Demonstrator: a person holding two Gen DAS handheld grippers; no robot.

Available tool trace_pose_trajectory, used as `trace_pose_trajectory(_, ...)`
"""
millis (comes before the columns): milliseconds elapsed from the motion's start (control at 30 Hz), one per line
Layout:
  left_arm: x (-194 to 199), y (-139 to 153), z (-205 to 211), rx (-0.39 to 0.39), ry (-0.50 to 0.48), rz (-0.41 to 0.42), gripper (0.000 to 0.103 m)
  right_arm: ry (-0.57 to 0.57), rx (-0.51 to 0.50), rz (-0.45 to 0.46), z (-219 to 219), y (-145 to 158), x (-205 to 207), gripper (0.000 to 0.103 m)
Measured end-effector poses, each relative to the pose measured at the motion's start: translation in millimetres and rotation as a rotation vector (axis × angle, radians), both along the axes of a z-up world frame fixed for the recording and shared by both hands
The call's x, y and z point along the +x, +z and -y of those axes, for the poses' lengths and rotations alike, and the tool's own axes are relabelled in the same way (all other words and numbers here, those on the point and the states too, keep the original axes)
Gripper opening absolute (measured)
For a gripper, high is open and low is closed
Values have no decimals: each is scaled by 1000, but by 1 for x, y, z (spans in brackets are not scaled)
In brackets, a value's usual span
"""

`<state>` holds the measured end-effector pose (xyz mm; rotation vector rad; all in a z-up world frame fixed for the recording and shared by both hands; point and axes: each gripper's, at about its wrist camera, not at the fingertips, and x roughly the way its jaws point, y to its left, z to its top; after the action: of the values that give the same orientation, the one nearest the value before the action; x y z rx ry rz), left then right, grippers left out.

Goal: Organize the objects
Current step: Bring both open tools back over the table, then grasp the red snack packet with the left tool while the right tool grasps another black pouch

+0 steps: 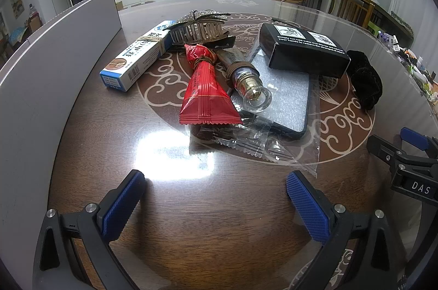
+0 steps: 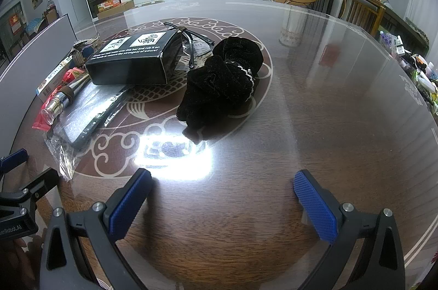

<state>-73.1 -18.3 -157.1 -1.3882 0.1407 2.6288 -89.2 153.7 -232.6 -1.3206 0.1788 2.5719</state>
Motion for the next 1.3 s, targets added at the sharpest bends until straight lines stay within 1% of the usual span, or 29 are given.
trace_pose_trajectory(167,0,1,0,1,-11,6,103,0,0,0,0,0,0,103)
trace_pose_trajectory(300,10,4,10,-9,-93,66,103,1,0,0,0,0,0,103)
trace_pose_trajectory(367,9,12,24,36,-93,73,103,1,0,0,0,0,0,103)
trace_pose_trajectory(433,-5,29,40,90,-55,44,103,1,0,0,1,-1,0,103)
trace_pose_trajectory(500,-32,47,48,122,-29,10,103,1,0,-1,0,-1,0,103)
trace_pose_trajectory(533,-47,51,49,128,-22,14,103,1,0,-1,0,-1,0,103)
trace_pose_trajectory(567,-64,51,50,145,-19,38,101,1,0,-1,0,-1,0,103)
trace_pose_trajectory(600,-77,48,50,156,-14,64,86,1,1,-1,-1,-1,-1,103)
trace_pose_trajectory(633,-88,42,50,163,-6,95,78,1,1,-1,0,-1,0,103)
trace_pose_trajectory(667,-99,34,50,174,1,130,67,1,1,-1,-1,-1,-1,103)
trace_pose_trajectory(700,-108,27,49,194,0,163,64,1,1,-1,-1,-1,-1,103)
trace_pose_trajectory(733,-114,20,45,200,-10,183,63,1,1,-1,-1,-1,-1,103)
trace_pose_trajectory(767,-115,20,39,174,-24,157,63,1,1,-1,-1,-1,-1,103)
trace_pose_trajectory(800,-115,20,31,135,-48,138,51,1,1,-1,0,-1,-1,103)
trace_pose_trajectory(833,-114,18,26,98,-53,122,42,1,1,-1,-1,-1,-1,103)
trace_pose_trajectory(867,-112,18,25,74,-39,104,24,1,1,-1,-1,-1,-1,103)
trace_pose_trajectory(900,-109,18,27,88,-28,96,24,1,1,-1,-1,-1,-1,103)
trace_pose_trajectory(933,-105,18,32,108,-10,92,20,1,1,-1,0,-1,-1,103)
trace_pose_trajectory(967,-96,17,39,135,11,89,20,1,1,-1,-1,-1,-1,103)
trace_pose_trajectory(1033,-77,15,50,143,21,85,20,1,1,-1,-1,-1,-1,103)
trace_pose_trajectory(1100,-47,17,55,121,14,75,20,1,1,-1,-1,-1,-2,103)
trace_pose_trajectory(1167,-22,15,58,82,6,57,23,1,1,-1,-1,-1,-1,103)
trace_pose_trajectory(1200,-14,15,59,65,3,50,27,1,1,-1,-1,-1,-1,103)
trace_pose_trajectory(1233,-7,17,62,45,2,47,32,1,1,-1,-1,-1,-1,103)
trace_pose_trajectory(1267,-6,16,61,18,4,49,52,1,1,-1,-1,-1,-1,103)
trace_pose_trajectory(1300,-7,15,61,1,7,55,77,1,1,-1,-1,-1,-1,103)
